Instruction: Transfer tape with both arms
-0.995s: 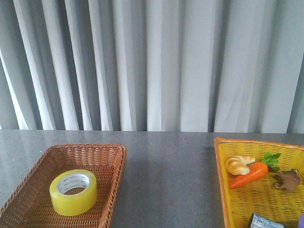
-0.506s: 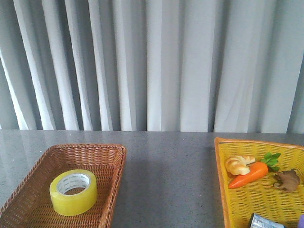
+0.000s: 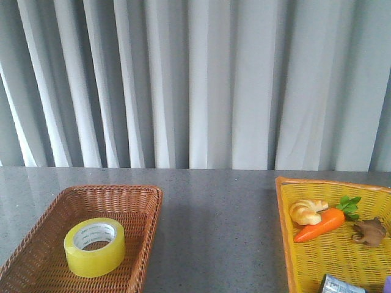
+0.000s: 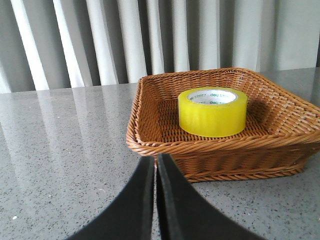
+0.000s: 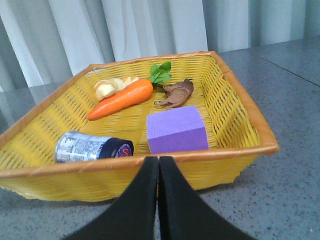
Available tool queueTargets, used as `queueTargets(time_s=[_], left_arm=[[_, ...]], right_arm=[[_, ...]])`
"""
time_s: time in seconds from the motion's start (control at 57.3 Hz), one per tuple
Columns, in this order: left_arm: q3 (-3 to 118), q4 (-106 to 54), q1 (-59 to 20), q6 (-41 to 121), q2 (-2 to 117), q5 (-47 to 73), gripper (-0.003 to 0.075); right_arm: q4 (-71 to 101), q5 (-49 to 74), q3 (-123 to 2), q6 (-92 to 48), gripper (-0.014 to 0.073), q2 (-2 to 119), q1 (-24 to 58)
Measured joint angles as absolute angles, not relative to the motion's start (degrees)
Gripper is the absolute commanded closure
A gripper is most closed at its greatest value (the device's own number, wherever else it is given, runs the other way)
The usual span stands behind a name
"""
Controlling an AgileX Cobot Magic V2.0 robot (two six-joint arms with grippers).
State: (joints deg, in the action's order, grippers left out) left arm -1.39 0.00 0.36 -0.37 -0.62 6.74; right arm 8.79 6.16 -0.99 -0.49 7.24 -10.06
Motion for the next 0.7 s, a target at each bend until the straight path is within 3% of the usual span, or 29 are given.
queueTargets(time_s=[0.471, 0.698], left_arm=[[-1.4, 0.0, 0.4, -0.4, -0.6, 6.7, 0.0726], [-1.4, 0.0, 0.4, -0.4, -0.6, 6.7, 0.0726]], right_arm=[[1.8, 8.9, 1.5, -0.5, 0.0601, -0.8, -9.9], [0.6, 8.9, 1.5, -2.6, 0.0601, -0.8, -5.2]])
